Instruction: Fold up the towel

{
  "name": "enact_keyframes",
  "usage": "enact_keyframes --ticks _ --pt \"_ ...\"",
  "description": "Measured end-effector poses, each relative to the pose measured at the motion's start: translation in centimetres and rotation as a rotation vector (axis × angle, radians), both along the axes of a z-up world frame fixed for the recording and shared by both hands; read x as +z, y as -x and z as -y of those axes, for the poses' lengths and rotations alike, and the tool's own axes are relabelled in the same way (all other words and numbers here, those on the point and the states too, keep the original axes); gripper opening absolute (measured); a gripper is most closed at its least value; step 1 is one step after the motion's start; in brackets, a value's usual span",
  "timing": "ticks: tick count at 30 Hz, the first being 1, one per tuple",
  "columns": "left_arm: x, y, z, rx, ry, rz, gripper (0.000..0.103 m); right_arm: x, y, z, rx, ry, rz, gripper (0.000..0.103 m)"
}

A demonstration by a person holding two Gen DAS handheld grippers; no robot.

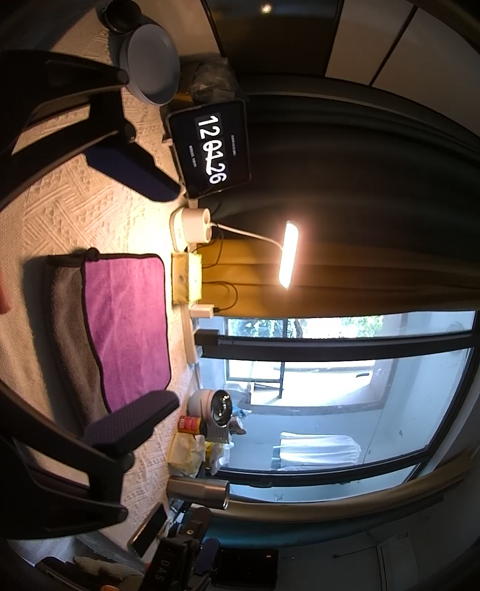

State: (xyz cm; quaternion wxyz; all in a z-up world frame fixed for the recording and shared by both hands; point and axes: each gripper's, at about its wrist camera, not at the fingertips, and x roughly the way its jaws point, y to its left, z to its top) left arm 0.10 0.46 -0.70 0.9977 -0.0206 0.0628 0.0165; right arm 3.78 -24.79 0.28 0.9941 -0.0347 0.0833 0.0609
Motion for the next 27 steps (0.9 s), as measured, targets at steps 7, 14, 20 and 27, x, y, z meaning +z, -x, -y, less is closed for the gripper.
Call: enact_keyframes --ticks 7,14,20,27 --pt "0.01 0.0 -0.04 -0.001 0.0 0.0 0.103 -0.01 -0.01 -0.07 0.0 0.0 0.001 0.085" --pt "0.0 -0.01 -0.02 -0.001 0.0 0.0 0.103 0.0 -0.02 -0.05 0.0 0.001 0.0 0.085" --pt "0.02 0.03 0.02 0.001 0.0 -0.001 0.103 -0.27 -0.3 -0.05 0.01 -0.002 -0.005 0.085" --pt "-0.05 -0.43 -0.12 0.014 -0.007 -0.019 0.103 -0.53 -0.66 -0.01 0.018 0.004 -0.013 0.085"
